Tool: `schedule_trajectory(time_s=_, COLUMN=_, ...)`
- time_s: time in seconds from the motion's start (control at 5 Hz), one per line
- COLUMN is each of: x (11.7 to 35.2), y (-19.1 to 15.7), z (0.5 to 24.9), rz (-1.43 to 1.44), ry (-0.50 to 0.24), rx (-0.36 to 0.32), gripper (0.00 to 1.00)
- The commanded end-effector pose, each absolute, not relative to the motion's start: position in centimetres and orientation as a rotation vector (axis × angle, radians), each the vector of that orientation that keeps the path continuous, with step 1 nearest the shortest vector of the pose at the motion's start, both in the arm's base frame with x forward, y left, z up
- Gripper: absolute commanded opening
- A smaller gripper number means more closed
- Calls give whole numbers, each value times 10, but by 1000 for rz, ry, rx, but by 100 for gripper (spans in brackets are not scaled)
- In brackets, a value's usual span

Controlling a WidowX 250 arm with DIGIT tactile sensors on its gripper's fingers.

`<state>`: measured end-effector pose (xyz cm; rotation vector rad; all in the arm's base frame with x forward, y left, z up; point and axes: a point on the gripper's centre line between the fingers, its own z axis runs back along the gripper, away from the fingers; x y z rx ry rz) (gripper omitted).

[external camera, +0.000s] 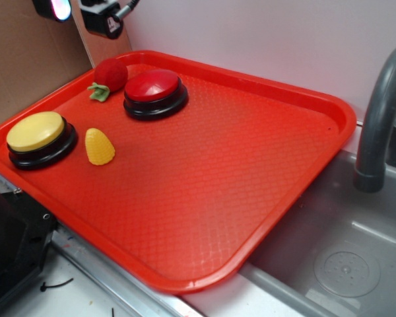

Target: Push the red button.

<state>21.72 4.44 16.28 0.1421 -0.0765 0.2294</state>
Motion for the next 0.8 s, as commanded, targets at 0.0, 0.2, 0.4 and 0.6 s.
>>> schedule_trajectory(time_s=0.0, x=224, y=38, z=190, rz=242, ry=-136, rx=132, gripper=100)
schedule_trajectory(time_s=0.2, x=222, y=34, z=195, rz=244, ry=-127, rx=127, gripper=100)
schedule_trajectory(time_s=0.4, x=222, y=30, z=198, rz=243, ry=-119, rx=130, gripper=100)
schedule_trajectory(time_s=0.6, x=221, y=25, z=201, rz=238, ry=-105, rx=126, gripper=100)
